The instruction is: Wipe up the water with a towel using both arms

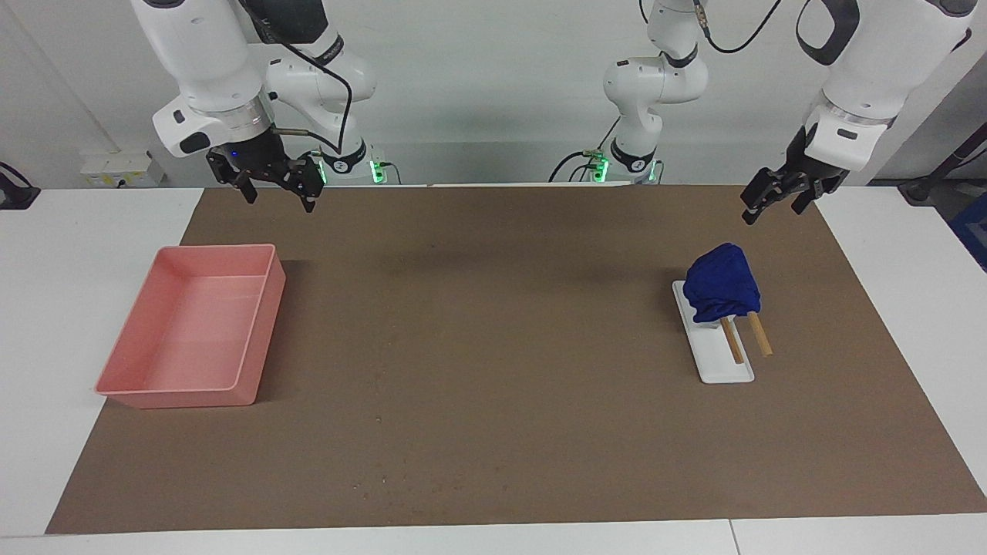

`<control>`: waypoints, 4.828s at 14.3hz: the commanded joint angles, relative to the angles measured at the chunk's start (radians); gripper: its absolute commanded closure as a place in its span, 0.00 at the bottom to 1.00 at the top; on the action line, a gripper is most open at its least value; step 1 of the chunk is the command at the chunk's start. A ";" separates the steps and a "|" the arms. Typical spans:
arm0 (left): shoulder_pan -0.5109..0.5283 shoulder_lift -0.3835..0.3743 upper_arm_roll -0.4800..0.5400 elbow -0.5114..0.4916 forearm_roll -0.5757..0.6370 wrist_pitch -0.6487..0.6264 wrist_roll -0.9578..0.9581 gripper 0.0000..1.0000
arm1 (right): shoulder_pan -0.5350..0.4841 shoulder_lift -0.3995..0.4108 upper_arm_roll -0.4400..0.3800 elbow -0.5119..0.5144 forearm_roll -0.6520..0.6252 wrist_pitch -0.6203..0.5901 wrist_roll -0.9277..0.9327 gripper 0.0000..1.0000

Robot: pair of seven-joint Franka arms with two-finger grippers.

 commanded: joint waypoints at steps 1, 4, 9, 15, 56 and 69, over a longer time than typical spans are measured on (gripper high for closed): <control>-0.002 -0.025 0.002 -0.031 -0.010 0.021 -0.001 0.00 | -0.019 0.005 0.011 0.012 -0.002 -0.016 -0.022 0.00; -0.002 -0.025 0.002 -0.031 -0.010 0.021 -0.004 0.00 | -0.019 0.005 0.011 0.012 -0.002 -0.016 -0.022 0.00; -0.002 -0.025 0.002 -0.033 -0.010 0.028 -0.001 0.00 | -0.019 0.005 0.011 0.012 -0.002 -0.016 -0.022 0.00; -0.004 -0.031 0.002 -0.042 -0.010 0.021 0.004 0.00 | -0.019 0.005 0.011 0.012 -0.002 -0.016 -0.022 0.00; 0.007 0.010 0.010 -0.434 -0.004 0.483 -0.185 1.00 | -0.019 0.005 0.011 0.012 -0.001 -0.016 -0.022 0.00; 0.010 0.012 0.007 -0.024 -0.007 -0.044 -0.194 1.00 | -0.019 0.003 0.011 0.012 -0.002 -0.016 -0.022 0.00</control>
